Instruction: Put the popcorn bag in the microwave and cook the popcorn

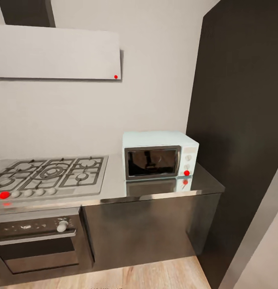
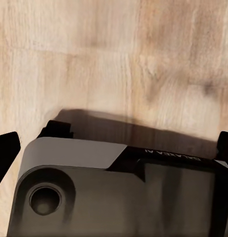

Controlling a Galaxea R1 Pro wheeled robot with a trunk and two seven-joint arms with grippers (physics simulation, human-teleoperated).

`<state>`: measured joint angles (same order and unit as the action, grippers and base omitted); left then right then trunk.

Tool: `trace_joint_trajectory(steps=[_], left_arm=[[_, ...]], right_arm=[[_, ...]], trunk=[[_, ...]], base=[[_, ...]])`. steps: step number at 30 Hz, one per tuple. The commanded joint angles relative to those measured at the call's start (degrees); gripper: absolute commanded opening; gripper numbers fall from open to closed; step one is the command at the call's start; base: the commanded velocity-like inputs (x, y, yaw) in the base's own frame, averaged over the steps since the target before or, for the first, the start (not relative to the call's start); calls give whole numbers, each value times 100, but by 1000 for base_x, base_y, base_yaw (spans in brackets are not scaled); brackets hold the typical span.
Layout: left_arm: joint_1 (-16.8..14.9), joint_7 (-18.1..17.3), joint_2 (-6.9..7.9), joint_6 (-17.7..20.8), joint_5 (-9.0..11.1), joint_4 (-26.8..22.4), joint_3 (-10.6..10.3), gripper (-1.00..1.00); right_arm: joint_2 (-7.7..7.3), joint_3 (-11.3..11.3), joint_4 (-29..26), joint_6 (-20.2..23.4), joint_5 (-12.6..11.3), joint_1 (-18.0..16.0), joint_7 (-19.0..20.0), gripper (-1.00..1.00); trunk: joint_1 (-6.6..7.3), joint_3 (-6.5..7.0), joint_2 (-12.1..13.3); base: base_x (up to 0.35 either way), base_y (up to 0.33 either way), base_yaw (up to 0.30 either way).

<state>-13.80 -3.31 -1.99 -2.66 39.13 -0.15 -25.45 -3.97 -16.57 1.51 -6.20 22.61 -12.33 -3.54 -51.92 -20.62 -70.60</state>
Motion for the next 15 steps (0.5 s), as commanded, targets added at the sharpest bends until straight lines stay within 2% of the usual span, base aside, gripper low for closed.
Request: trace_joint_trajectory(steps=[1,4,6,15], left_arm=[[-8,-19,-3,-24,59,15,-48,100],[-8,-13,-5,-24,59,15,-48,100],[-8,-9,-10,-18,59,15,-48,100],[-7,-3,-12,20,63,15,-48,100]], right_arm=[[-3,-48,16,-31,60,-6,-24,100],[-4,-48,16,-31,60,-6,-24,100],[0,-54,16,-36,54,-6,-36,100],[2,-66,16,-48,25,-6,-67,100]], trunk=[[0,-6,-4],[0,-6,-4],[0,-6,-4],[0,-6,-4]], base=[[0,0,269],[0,0,250],[0,-68,71],[0,-270,5]])
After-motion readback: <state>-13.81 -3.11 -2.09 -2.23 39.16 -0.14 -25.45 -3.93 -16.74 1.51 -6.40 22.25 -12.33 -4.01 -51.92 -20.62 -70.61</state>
